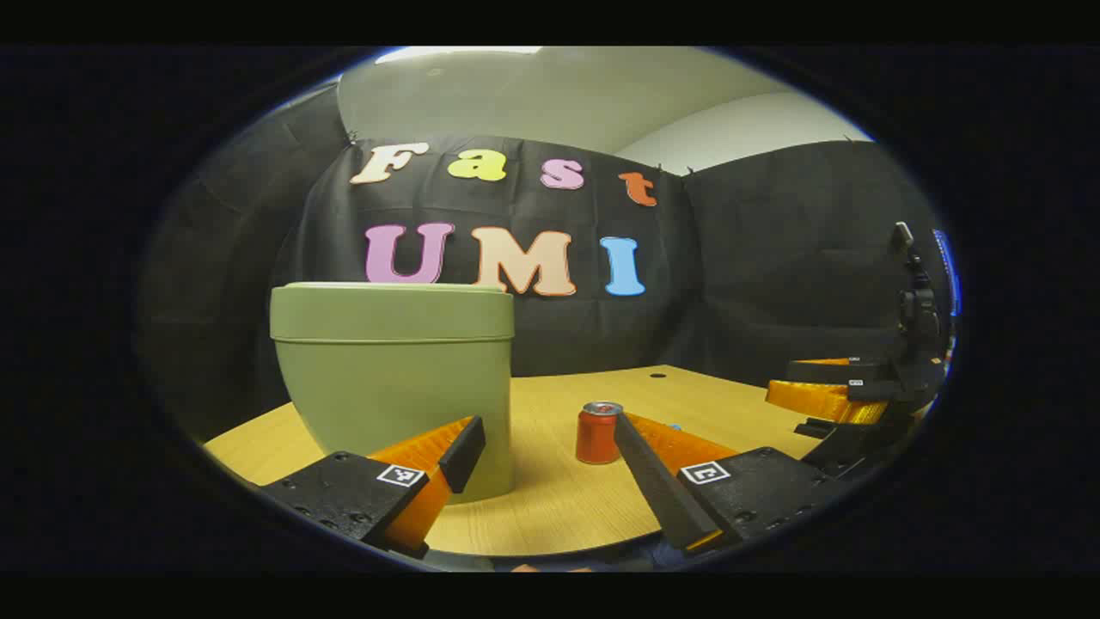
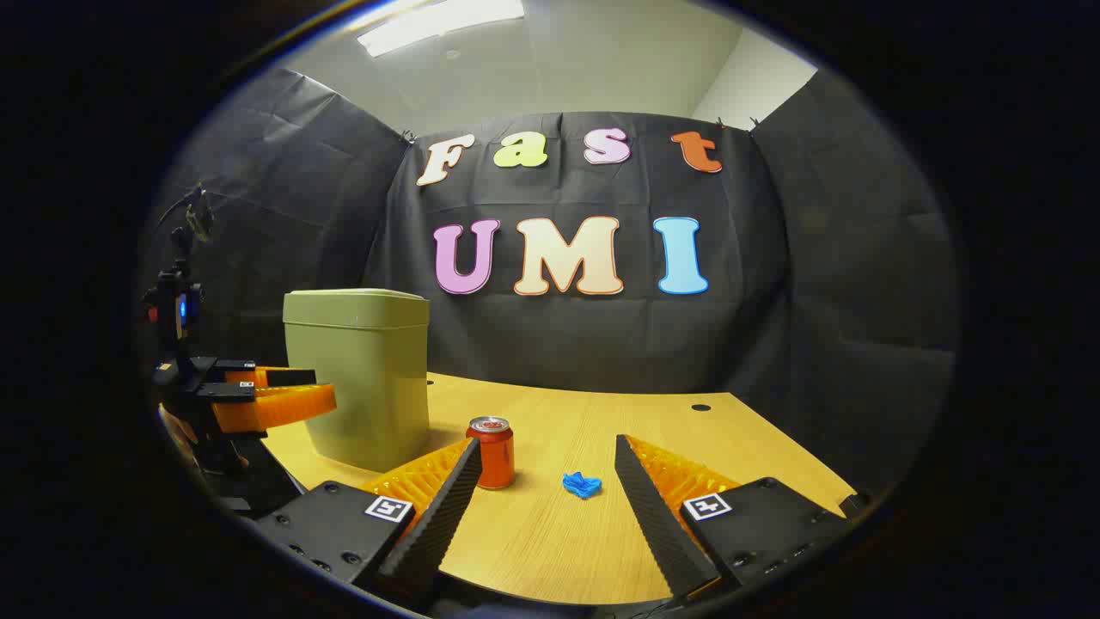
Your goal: Press the lid of the desktop garbage bin to open it, pick up the crumpled paper on the desktop and throw it into the bin, then pick up the pop can on the desktop and drop it into the bin, and finally close the garbage bin lid.
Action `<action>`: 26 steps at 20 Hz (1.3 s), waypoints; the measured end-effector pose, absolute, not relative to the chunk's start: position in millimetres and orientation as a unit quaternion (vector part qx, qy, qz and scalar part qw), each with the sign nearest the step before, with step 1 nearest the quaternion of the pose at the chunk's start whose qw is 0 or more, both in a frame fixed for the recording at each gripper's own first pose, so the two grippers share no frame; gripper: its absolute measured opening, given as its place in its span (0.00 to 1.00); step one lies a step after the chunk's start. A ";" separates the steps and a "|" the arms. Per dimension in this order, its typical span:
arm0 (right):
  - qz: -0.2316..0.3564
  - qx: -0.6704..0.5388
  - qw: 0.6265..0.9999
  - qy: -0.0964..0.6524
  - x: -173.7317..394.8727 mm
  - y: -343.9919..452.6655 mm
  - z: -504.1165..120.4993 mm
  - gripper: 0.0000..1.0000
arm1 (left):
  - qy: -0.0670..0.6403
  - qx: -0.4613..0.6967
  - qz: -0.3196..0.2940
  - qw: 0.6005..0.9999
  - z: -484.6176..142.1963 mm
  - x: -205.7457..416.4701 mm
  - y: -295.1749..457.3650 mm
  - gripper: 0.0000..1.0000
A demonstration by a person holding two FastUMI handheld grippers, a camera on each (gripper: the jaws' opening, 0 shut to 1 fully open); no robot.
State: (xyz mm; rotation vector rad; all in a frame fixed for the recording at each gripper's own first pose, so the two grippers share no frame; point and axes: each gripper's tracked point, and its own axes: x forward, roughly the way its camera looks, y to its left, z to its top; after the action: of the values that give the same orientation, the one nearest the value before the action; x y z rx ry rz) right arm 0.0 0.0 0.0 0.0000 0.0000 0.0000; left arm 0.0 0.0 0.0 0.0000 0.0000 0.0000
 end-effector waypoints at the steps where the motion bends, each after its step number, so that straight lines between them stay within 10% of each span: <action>1: 0.001 0.005 1.000 0.000 -0.2 -2.5 -1.2 0.98 | 0.000 -0.001 0.000 1.000 0.3 0.5 -0.2 0.92; 26: 0.026 -0.010 0.999 0.015 5.6 9.9 -13.2 0.98 | 0.037 0.002 0.001 0.999 -19.6 5.4 1.9 0.91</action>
State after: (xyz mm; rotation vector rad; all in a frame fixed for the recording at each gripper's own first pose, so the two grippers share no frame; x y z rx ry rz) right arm 5.6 9.9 -13.2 -0.0194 0.0298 0.0527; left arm 5.4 1.9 -19.6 0.0048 0.0743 0.0014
